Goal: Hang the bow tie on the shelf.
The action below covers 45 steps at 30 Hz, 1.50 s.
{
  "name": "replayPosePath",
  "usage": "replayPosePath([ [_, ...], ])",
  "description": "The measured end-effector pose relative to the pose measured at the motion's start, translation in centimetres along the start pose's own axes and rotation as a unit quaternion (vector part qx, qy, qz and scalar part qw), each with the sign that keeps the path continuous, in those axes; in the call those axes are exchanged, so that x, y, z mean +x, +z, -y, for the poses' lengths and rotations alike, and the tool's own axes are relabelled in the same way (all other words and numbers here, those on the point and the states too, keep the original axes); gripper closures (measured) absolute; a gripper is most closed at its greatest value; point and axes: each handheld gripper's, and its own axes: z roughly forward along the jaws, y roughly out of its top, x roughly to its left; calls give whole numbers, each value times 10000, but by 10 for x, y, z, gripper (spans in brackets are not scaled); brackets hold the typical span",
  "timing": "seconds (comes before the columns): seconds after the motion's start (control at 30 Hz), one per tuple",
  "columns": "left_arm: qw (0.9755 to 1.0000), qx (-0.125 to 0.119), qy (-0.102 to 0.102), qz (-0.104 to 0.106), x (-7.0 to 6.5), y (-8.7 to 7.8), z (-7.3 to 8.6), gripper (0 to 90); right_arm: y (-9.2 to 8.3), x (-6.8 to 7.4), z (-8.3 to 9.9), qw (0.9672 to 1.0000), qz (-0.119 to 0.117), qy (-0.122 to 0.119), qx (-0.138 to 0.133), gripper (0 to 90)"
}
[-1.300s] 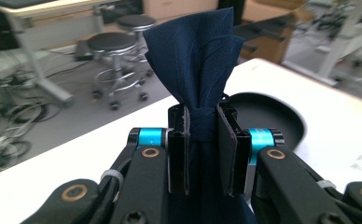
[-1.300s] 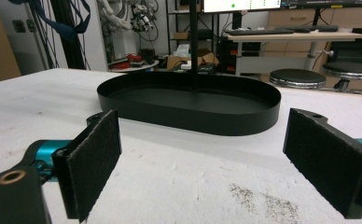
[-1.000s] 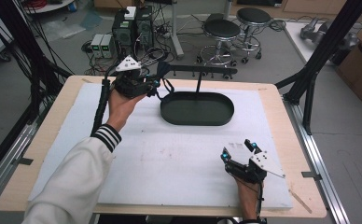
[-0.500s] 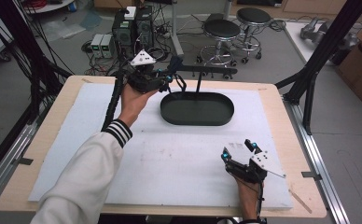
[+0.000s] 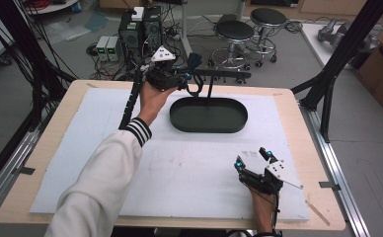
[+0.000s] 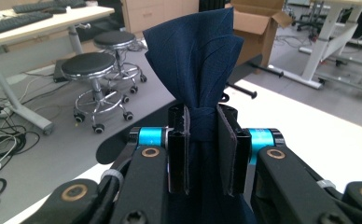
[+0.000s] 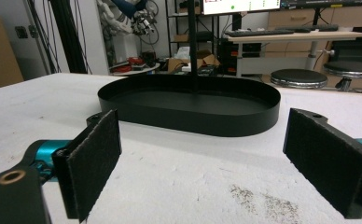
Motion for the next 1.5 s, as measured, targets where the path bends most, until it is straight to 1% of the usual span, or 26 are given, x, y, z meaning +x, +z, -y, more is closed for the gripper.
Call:
replayPosePath([
  [0.03,10000,37,35,-19,0,2,1,755,0,0,0,10000,-5,1,4,103],
  [0.07,10000,40,38,-13,0,3,1,755,0,0,0,10000,-2,22,-3,103],
  [0.17,9999,40,49,-78,1,5,3,755,0,0,0,10000,-10,71,20,103],
  [0.3,9997,48,59,-216,9,4,2,755,0,-1,0,10000,-14,69,29,103],
  [0.43,9993,60,18,-361,17,3,3,755,0,-1,0,10000,-12,77,39,103],
  [0.57,9988,69,51,-484,21,5,5,755,0,-1,0,10000,-10,60,36,103],
  [0.7,9985,57,12,-540,25,6,7,755,0,-1,0,10000,-14,66,36,103],
  [0.87,9981,78,31,-613,26,6,8,755,0,-1,0,10000,-13,56,34,103],
  [0.97,9973,92,111,-716,26,5,9,754,0,0,0,10000,-5,59,24,103],
  [1.07,9952,140,230,-937,26,5,13,755,0,0,0,10000,3,54,8,103],
  [1.13,9946,135,179,-1014,27,4,17,755,0,-1,0,10000,-10,52,20,103],
  [1.27,9930,141,159,-1166,31,2,23,754,0,0,0,10000,-4,53,6,103],
  [1.37,9933,132,40,-1152,33,1,28,754,0,-1,0,10000,-21,52,16,103],
  [1.4,9932,154,23,-1151,34,1,29,754,0,-1,0,10000,-21,58,17,103],
  [1.5,9935,96,-4,-1133,34,1,33,754,0,-1,0,10000,-8,55,21,103],
])
